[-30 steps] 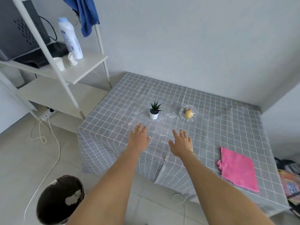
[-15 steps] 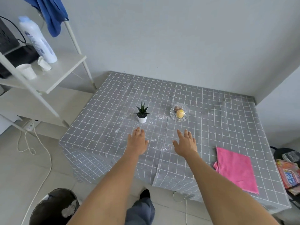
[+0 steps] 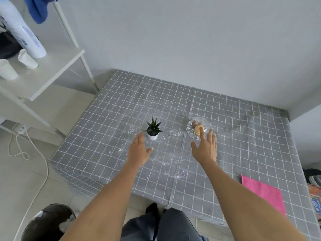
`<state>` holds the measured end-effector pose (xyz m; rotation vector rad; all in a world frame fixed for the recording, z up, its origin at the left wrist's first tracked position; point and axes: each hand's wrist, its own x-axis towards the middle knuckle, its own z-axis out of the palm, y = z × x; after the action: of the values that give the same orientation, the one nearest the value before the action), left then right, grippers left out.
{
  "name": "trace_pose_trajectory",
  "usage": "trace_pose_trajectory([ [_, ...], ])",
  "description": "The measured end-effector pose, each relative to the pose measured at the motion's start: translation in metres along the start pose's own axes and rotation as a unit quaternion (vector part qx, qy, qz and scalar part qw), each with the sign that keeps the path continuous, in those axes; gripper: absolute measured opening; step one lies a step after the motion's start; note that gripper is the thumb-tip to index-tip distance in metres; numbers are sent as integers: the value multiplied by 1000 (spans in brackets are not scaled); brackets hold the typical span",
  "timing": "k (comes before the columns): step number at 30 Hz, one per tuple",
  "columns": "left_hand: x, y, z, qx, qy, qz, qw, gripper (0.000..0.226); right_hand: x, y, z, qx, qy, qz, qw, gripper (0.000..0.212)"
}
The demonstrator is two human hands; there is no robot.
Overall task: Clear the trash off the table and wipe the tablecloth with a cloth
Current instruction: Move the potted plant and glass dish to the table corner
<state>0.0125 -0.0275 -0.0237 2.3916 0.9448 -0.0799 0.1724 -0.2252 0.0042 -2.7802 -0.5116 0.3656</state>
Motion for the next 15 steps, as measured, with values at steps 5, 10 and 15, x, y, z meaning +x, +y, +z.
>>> trace_pose_trajectory([
  [5, 14, 2, 22, -122, 66, 19, 990, 83, 25, 11, 10, 39, 22, 2, 999, 84],
  [10, 21, 14, 38, -170, 149, 16, 974, 80, 51, 15, 23, 120, 55, -3, 991, 102],
  [15, 30, 14, 47, -199, 206, 25, 958, 78, 64, 24, 37, 172, 81, -33, 981, 109],
])
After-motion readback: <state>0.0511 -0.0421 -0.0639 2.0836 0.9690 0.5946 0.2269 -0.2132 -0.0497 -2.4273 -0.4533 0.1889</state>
